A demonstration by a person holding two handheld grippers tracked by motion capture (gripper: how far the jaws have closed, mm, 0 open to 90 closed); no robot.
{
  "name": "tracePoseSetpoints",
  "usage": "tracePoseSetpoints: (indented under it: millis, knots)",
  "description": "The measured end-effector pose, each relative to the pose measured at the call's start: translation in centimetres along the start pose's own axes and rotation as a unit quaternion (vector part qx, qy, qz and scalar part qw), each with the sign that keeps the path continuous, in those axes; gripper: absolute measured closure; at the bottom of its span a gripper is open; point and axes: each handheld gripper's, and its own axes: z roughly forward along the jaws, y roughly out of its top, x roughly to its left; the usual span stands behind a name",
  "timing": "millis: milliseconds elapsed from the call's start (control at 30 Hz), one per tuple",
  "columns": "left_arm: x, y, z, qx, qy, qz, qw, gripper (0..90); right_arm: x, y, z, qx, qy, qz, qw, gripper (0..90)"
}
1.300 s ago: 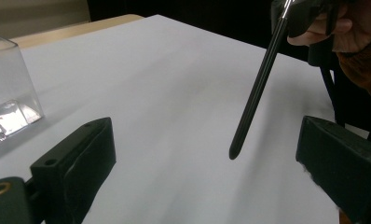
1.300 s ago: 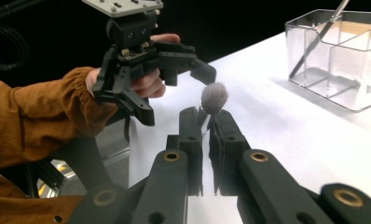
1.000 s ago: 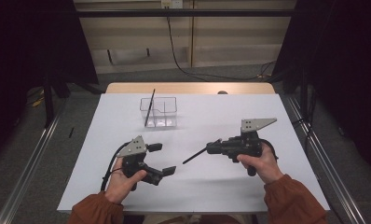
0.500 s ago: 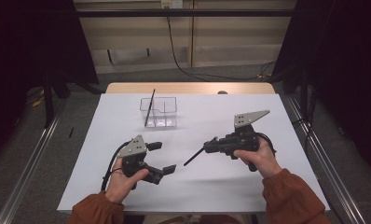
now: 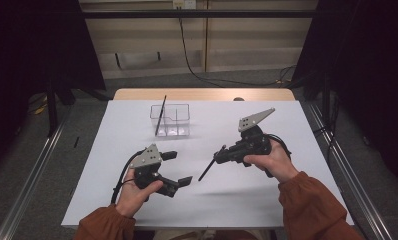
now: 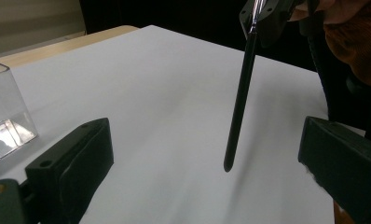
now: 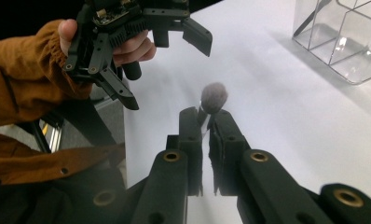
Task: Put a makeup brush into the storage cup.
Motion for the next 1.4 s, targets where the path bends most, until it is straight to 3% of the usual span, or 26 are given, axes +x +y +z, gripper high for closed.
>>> tracePoseSetpoints:
  millis: [533, 833, 1033, 1233, 1400]
  knots:
    - [-0.5, 0.6, 2.0, 0.007, -0.011, 0.013, 0.9998, 3.3, 0.3, 2.2, 1.0, 0.080, 0.000, -0.016, 0.9967, 83.9]
    - [-0.7, 0.6, 2.6, 0.016, -0.022, 0.016, 0.9995, 2.7, 0.3, 2.6, 1.7, 0.128, -0.009, -0.007, 0.9917, 83.8]
    - [-0.9, 0.5, 3.1, 0.020, -0.027, 0.017, 0.9993, 2.9, 0.4, 2.9, 2.2, 0.166, -0.015, -0.008, 0.9859, 83.9]
    - [-1.0, 0.5, 3.3, 0.011, -0.027, 0.017, 0.9994, 3.4, 0.8, 3.3, 2.6, 0.179, -0.014, -0.014, 0.9836, 83.8]
    - [-1.1, 0.5, 3.7, 0.007, -0.027, 0.012, 0.9995, 4.5, 0.8, 3.3, 2.7, 0.178, -0.013, -0.013, 0.9839, 83.8]
